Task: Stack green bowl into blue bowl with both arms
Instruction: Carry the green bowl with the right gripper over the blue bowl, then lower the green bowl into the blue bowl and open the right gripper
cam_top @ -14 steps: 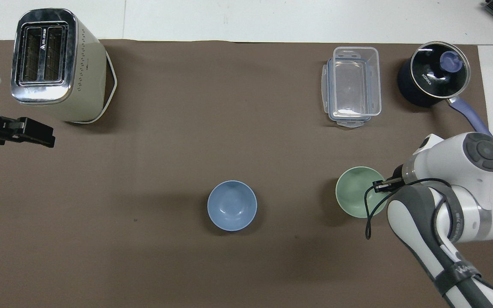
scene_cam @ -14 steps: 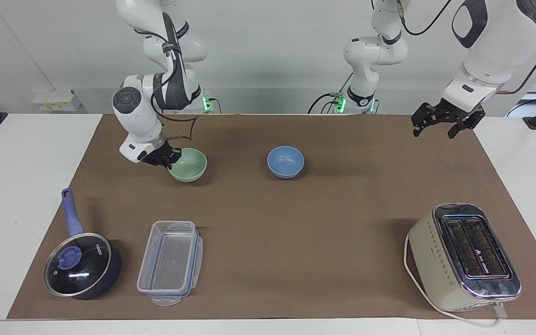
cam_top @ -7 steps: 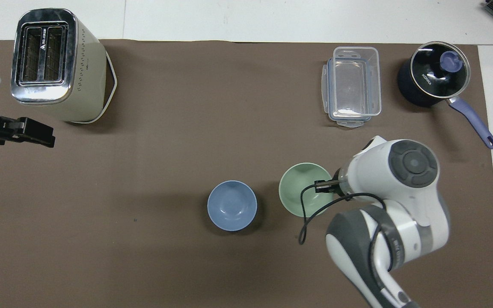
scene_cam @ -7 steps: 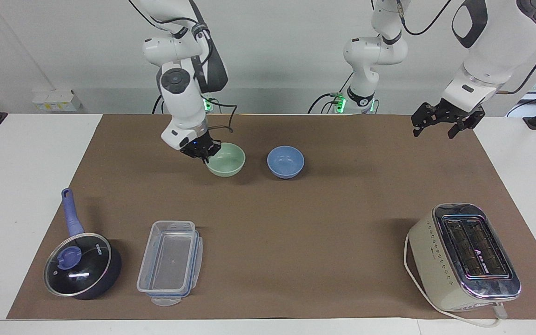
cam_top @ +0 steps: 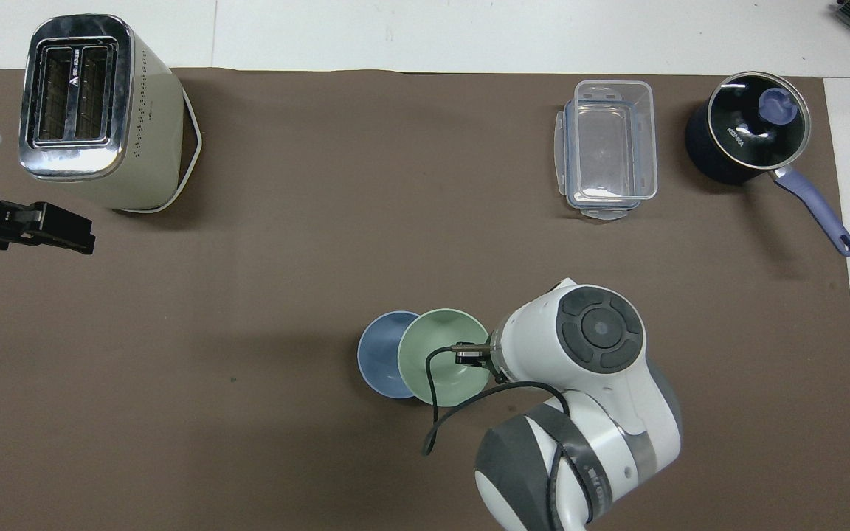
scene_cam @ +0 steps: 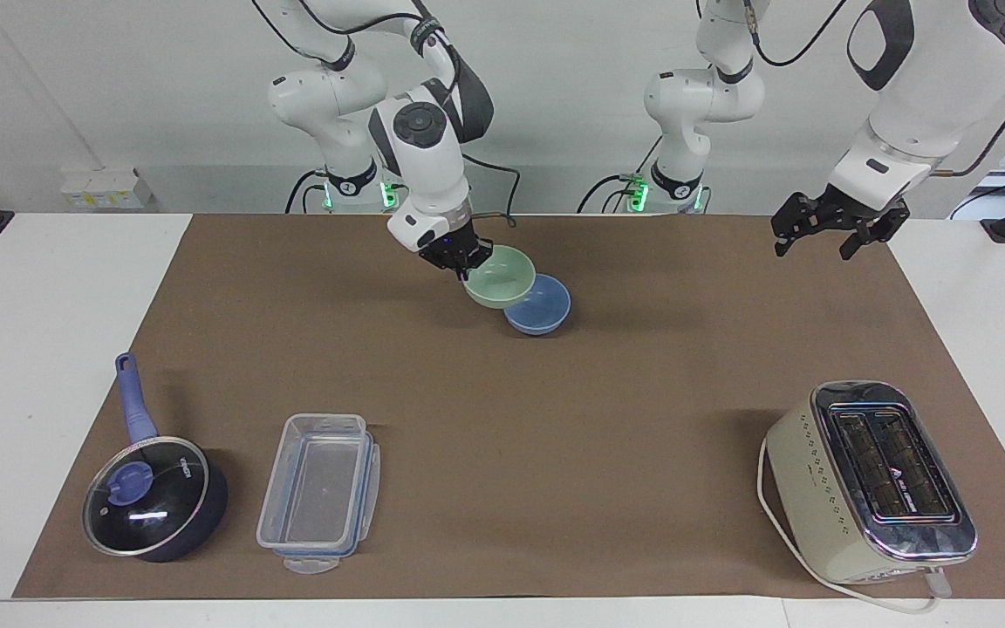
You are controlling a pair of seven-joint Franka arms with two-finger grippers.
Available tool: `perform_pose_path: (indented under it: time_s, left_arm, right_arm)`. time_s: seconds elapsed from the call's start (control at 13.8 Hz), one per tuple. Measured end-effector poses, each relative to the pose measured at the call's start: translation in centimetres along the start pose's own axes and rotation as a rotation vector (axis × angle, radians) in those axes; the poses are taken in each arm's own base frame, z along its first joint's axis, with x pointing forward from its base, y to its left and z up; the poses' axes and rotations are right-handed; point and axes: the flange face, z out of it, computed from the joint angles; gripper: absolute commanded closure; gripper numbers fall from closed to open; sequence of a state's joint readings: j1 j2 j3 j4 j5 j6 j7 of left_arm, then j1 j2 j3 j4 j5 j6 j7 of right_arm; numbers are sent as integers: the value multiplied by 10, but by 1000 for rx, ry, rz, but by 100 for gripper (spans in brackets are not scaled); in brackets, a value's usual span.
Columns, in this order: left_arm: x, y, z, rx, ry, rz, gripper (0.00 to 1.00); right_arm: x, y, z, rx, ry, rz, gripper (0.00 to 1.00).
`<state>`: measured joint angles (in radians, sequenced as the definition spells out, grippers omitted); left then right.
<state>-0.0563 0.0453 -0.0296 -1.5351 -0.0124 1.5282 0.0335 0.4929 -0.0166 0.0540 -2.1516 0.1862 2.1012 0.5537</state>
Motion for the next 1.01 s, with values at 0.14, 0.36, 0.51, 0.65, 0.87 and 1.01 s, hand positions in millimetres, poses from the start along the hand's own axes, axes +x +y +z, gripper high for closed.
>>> perform_pose_path:
  time_s: [0.14,0.36,0.51,0.65,0.87,1.01]
  left_arm:
    - [0,0,0,0,0,0,0]
    - [0,0,0,0,0,0,0]
    - [0,0,0,0,0,0,0]
    - [0,0,0,0,0,0,0]
    - [0,0,0,0,0,0,0]
    - [0,0,0,0,0,0,0]
  right_arm:
    - [-9,-13,3,50,-34,27,100]
    - [-10,-27,14,90,-24,75,100]
    - [-8,-37,32,93,-11,104,100]
    - [-4,-41,47,94,-3,112,100]
    - [-3,-38,56,84,-13,118,100]
    - [-4,-37,58,81,-16,119,100]
